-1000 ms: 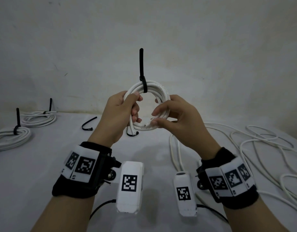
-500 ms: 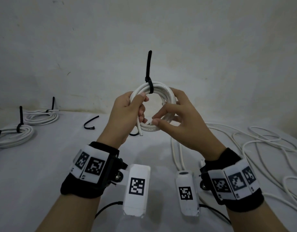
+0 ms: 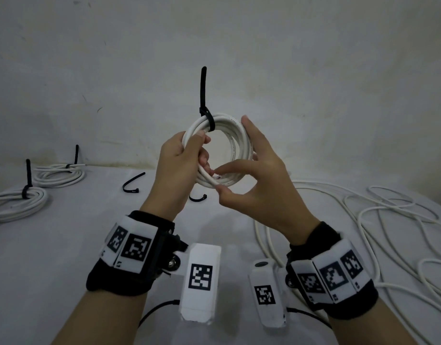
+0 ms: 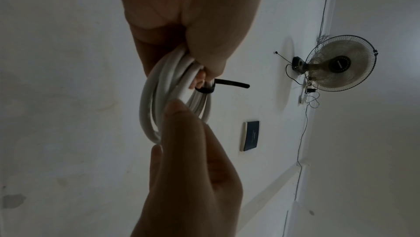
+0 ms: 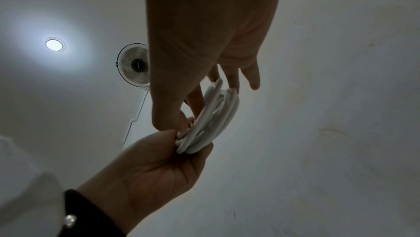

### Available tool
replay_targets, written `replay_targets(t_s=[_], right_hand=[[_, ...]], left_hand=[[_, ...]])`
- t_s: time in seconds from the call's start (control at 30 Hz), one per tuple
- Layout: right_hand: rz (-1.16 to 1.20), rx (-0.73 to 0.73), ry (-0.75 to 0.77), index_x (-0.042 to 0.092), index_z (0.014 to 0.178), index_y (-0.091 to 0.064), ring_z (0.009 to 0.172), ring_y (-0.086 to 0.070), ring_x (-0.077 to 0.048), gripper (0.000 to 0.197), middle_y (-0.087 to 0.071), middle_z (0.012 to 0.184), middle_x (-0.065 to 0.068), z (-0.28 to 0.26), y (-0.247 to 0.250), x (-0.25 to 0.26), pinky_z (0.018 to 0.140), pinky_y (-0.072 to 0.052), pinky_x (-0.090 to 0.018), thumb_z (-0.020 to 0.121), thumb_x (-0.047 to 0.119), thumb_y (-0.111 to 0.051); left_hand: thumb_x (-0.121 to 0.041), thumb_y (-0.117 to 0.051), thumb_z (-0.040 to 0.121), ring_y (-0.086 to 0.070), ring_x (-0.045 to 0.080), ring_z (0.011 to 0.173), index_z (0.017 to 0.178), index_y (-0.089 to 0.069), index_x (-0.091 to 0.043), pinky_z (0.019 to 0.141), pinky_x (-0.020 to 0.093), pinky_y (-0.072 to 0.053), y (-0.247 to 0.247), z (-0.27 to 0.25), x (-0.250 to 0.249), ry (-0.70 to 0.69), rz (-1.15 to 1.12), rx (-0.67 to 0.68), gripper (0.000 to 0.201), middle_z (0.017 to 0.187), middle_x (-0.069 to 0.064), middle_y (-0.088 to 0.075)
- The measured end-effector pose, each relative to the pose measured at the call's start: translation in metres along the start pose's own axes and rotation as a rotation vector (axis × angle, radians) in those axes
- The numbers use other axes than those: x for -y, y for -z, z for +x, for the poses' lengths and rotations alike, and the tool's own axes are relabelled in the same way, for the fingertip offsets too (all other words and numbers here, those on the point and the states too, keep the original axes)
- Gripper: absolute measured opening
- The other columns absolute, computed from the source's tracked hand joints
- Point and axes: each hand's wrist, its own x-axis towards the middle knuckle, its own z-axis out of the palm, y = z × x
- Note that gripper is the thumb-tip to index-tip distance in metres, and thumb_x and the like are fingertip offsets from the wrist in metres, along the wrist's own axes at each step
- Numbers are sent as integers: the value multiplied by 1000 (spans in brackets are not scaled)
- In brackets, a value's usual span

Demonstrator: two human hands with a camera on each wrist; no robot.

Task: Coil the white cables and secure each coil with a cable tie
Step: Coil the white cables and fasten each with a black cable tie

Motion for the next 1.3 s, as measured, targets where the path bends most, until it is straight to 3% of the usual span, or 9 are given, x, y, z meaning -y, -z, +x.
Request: replay_targets(t_s=[0.23, 0.4, 0.57, 0.67, 0.77, 0.87, 1.0, 1.13, 1.3], right_hand=[[0, -111, 20, 15, 86, -77, 136, -38, -17, 13, -39, 148, -14, 2, -1, -5, 109, -33, -22, 77, 22, -69], [92, -161, 0, 15, 86, -72, 114, -54, -17, 11, -44, 137, -6, 4, 3, -3, 93, -48, -27, 76, 12, -73], [450, -179, -174, 25, 106, -48, 98, -61, -17, 45, -48, 126, 2, 6, 7, 8, 77, -57, -30, 77, 1, -72], [614, -247, -293, 25, 120, -42, 93, -68, -21, 41, -53, 123, -3, 9, 7, 10, 80, -58, -41, 89, 13, -65], [597, -211, -353, 17, 128, -46, 90, -69, -17, 31, -61, 116, -5, 10, 7, 10, 77, -59, -35, 97, 20, -52], [540, -218, -370, 17, 123, -53, 92, -67, -13, 26, -63, 112, 1, 11, 11, 9, 79, -58, -34, 99, 24, -49], [424, -301, -320, 23, 109, -61, 81, -65, -3, 16, -65, 109, 3, 12, 22, 2, 71, -50, -17, 93, 21, -59], [405, -333, -292, 16, 90, -65, 79, -68, -12, 8, -70, 89, 0, 11, 28, -4, 73, -54, -22, 85, 10, -69], [215, -390, -210, 6, 83, -57, 76, -60, -8, 6, -63, 77, 3, 11, 25, -9, 74, -50, -22, 86, 5, -63]], left_hand=[[-22, -41, 101, -54, 7, 49, 87, -56, -12, 52, 20, -49, 5, 2, -1, 42, -70, 73, 23, 49, -8, -48], [-22, -40, 101, -57, 8, 53, 89, -56, -11, 55, 22, -51, 3, 0, -2, 41, -123, 112, 22, 50, -6, -42], [-24, -39, 102, -46, 7, 47, 88, -56, -10, 59, 21, -51, -2, 0, -2, 41, -176, 102, 26, 49, -7, -36], [-28, -37, 102, -43, 7, 45, 89, -56, -8, 54, 20, -48, -4, -3, -3, 61, -170, 149, 30, 48, -8, -35], [-33, -36, 101, -42, 7, 45, 88, -54, -8, 53, 21, -47, -7, -6, -2, 81, -114, 215, 34, 47, -9, -35], [-34, -36, 101, -38, 8, 43, 86, -53, -8, 52, 22, -46, -6, -5, 0, 113, -61, 253, 34, 49, -8, -32], [-28, -37, 102, -34, 8, 42, 82, -52, -8, 50, 23, -45, -5, -7, 2, 164, 41, 383, 32, 49, -8, -31], [-24, -38, 102, -34, 8, 41, 81, -52, -7, 49, 24, -43, -10, -11, 3, 165, 127, 466, 30, 47, -8, -34], [-25, -40, 100, -35, 8, 42, 81, -53, -8, 50, 25, -43, -11, -13, 3, 129, 195, 501, 29, 47, -8, -36]])
